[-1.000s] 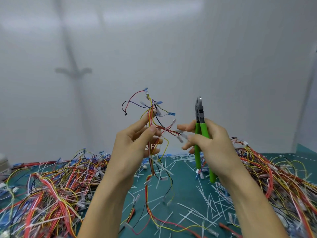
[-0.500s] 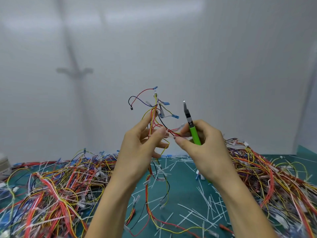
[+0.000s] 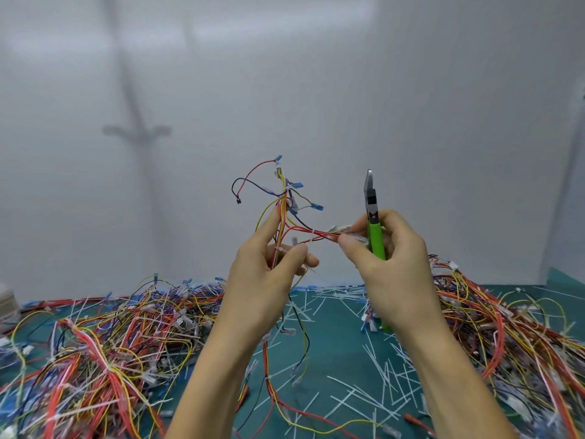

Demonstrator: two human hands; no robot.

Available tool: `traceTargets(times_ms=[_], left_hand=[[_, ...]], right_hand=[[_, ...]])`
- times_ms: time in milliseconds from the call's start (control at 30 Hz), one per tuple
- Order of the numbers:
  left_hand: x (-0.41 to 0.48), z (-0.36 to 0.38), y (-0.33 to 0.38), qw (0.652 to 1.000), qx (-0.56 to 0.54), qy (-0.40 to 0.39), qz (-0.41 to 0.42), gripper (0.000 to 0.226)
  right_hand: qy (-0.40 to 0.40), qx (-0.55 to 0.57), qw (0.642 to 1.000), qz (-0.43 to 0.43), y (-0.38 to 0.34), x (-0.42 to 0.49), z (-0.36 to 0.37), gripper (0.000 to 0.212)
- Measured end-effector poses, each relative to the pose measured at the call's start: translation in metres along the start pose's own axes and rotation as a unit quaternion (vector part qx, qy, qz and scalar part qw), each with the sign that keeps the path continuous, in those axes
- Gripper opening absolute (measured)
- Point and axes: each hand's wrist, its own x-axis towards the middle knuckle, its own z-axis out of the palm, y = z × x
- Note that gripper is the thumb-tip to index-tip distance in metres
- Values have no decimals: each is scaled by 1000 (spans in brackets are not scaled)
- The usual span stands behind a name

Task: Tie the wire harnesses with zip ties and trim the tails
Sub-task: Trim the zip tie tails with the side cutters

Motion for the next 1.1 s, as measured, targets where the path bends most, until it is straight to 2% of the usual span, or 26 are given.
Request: traceTargets(times_ms=[133,200,300,400,467,567,1100], left_hand=[[1,-4,-2,1000,-1,25,5,57],[2,-7,-3,999,4,33,5,55],[3,-9,-4,999,22,34,6,56],[2,-11,-5,998,48,29,18,60],[2,-12,-5,997,69,29,32,63],[2,-13,-4,996,82,27,35,65],[-1,-18,5,993,101,-14,61,68]], right_hand=[[15,-24,999,-41,-5,1,-8,17],[-33,-31,998,-52,-8,1,-15,29],[-152,-51,987,-24,-10,1,-21,44],[-191,-167,967,-35,-6,2,-20,47],[-202,-249,946,-54,-3,1,-19,46],[-206,-288,934,-50,-2,1,-21,49],[-196,-269,943,-23,-12,0,-30,51]])
